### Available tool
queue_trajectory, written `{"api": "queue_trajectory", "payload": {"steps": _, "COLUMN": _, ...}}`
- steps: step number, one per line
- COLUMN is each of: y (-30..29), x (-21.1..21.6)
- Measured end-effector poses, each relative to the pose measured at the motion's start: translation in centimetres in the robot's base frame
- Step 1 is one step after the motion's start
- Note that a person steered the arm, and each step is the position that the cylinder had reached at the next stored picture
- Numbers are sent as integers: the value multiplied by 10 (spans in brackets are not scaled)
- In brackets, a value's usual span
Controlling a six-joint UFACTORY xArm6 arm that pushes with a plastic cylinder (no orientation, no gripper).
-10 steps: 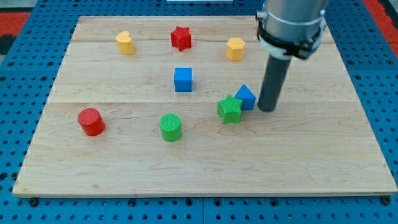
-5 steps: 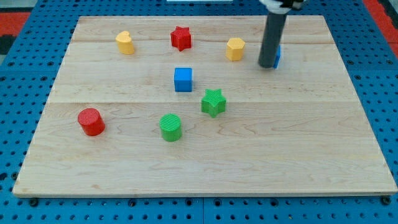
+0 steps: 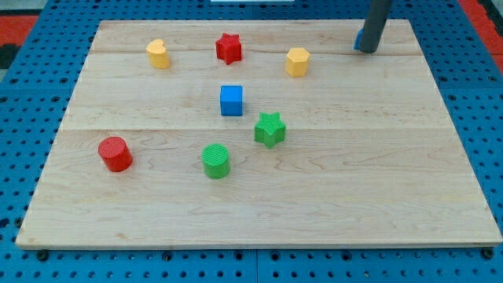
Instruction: Slide the blue triangle to the top right side of the board
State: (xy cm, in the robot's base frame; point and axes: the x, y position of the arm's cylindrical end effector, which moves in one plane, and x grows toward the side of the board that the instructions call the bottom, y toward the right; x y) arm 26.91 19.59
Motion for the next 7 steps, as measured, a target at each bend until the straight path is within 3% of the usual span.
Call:
{"api": "queue_trajectory", "payload": {"steps": 2, "y": 27, "x": 65}}
{"api": "queue_trajectory", "payload": {"steps": 4, "y": 28, "x": -12}}
{"api": "queue_trajectory", "payload": {"steps": 5, "y": 51, "x": 49}}
{"api": "queue_trajectory", "payload": {"steps": 6, "y": -24, "x": 86}}
{"api": "queue_trajectory", "payload": {"steps": 7, "y": -96, "x": 76}}
